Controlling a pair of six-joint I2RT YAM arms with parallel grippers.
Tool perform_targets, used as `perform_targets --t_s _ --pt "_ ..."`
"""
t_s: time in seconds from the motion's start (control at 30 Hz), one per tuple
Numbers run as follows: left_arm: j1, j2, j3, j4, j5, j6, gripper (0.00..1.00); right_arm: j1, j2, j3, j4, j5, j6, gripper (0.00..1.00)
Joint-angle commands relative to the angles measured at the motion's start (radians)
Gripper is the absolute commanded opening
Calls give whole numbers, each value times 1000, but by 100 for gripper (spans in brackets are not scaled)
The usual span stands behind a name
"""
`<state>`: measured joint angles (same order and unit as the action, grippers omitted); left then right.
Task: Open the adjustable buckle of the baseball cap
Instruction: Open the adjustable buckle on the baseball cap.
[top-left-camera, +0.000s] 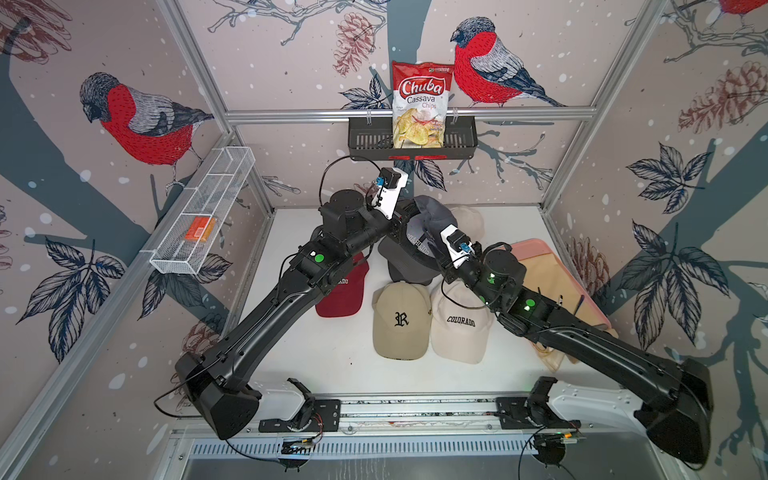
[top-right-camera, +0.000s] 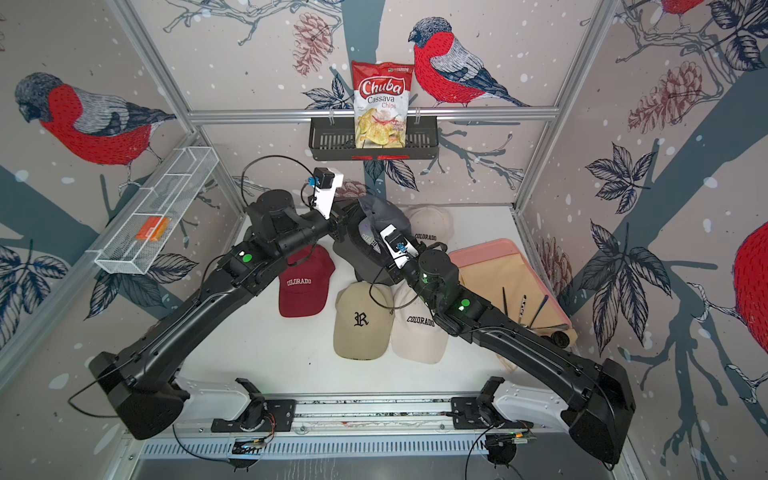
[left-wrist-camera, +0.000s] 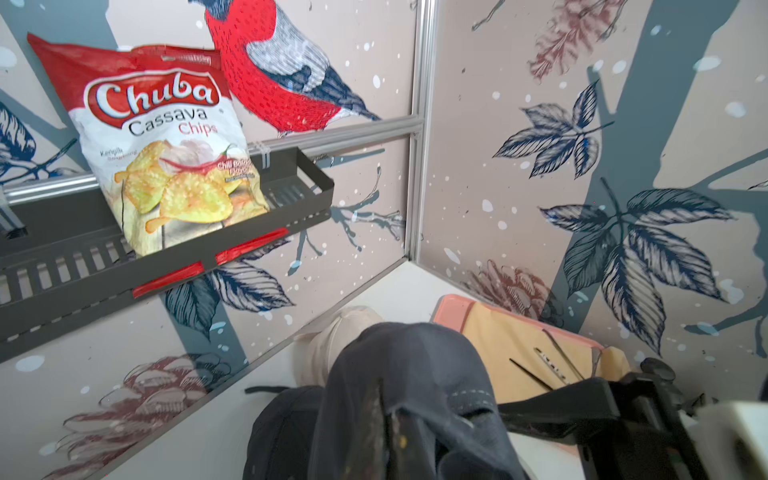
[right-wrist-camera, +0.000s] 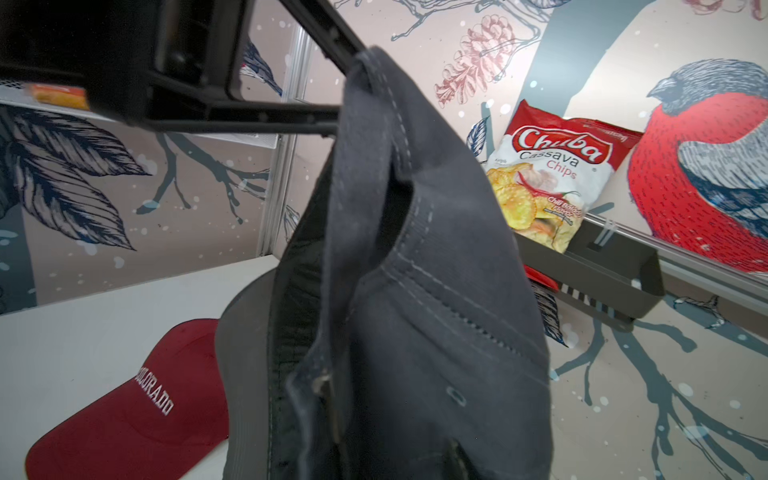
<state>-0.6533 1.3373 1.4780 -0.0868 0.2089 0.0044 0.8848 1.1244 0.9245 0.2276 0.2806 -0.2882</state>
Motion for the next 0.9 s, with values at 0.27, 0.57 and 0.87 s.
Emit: perform_targets --t_s 0.27,0.57,0.87 --pt "-2 -18 -3 88 50 -52 0 14 -14 -41 201 95 3 17" --pt "-1 -14 -14 99 58 -78 0 20 34 -39 227 97 -8 35" --pt "-2 -18 -20 94 48 -74 0 22 40 -66 310 127 -14 12"
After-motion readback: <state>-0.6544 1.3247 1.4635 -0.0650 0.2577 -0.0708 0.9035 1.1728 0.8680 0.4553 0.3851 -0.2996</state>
